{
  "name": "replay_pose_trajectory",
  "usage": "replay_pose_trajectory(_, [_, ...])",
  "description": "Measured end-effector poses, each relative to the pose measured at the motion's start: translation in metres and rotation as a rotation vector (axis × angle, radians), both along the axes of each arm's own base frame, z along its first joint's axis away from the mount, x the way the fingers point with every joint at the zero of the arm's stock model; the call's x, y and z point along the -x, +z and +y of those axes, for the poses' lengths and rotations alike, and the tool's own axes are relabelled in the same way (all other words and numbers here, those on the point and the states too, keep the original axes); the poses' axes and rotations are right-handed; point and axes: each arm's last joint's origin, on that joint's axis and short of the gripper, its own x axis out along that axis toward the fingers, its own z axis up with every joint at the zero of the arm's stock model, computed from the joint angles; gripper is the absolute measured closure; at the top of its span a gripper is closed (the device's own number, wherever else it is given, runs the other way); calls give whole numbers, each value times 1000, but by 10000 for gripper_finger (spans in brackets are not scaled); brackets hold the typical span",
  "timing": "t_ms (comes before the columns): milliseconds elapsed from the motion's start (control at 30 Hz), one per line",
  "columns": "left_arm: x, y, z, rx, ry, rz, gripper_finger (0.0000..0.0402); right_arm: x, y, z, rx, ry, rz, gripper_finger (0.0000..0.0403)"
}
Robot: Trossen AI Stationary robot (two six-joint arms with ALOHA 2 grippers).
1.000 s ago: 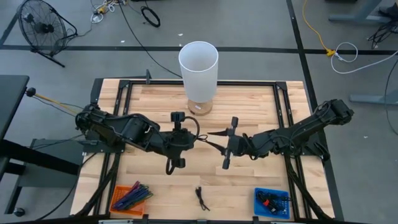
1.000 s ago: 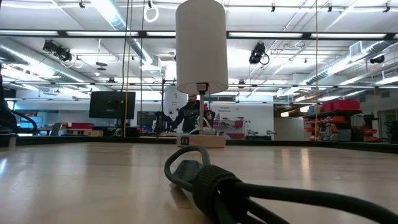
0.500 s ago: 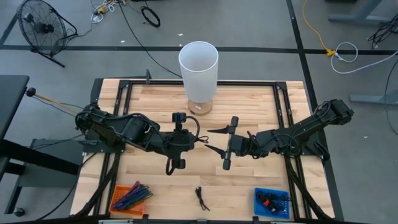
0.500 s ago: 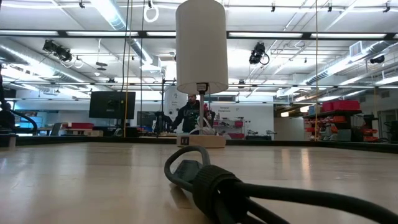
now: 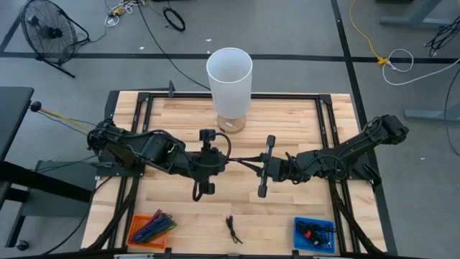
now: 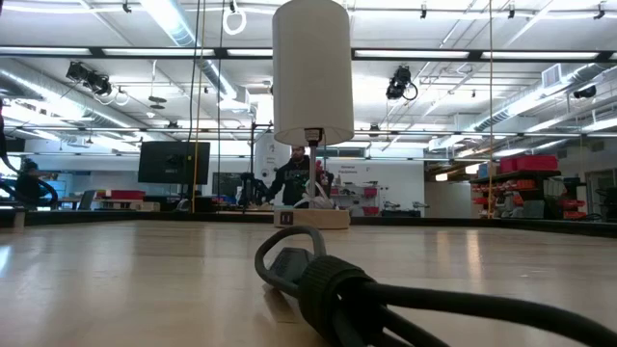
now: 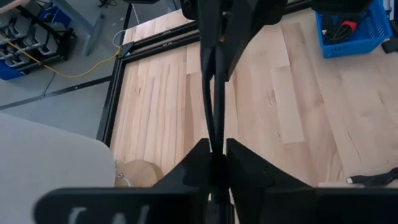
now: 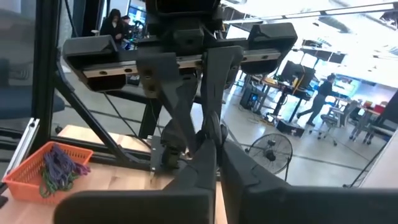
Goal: Pick & Place USB Port
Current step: Put the black charger cable into the blue bin
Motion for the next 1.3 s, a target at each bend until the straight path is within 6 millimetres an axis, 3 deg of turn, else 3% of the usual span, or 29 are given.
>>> replay_pose_trajectory(200, [0,0,0,-7,-7,7,305,0,-1,0,2,-11,12,400])
replay_pose_trajectory(367, [1,-1,0,-9,-10,13,294,8,-9,1,-19,-88,112,401])
replay_pose_trajectory(600, [3,-2,1,-40,10,35,301,48,-9,11,-176,-26,265,402])
replay_pose_trajectory(733, [4,-4,2,-44,17,54,303,83,-8,16,-339,17,375,402])
replay_pose_trajectory(933, [5,-4,2,-49,18,61,303,128,-17,23,-649,151,687,403])
replay_pose_trajectory(1100, [5,-4,2,-53,14,63,303,146,-31,37,-902,151,1000,403])
replay_pose_trajectory(1300, [5,-5,3,-56,13,68,303,156,-45,61,-1133,36,1239,403])
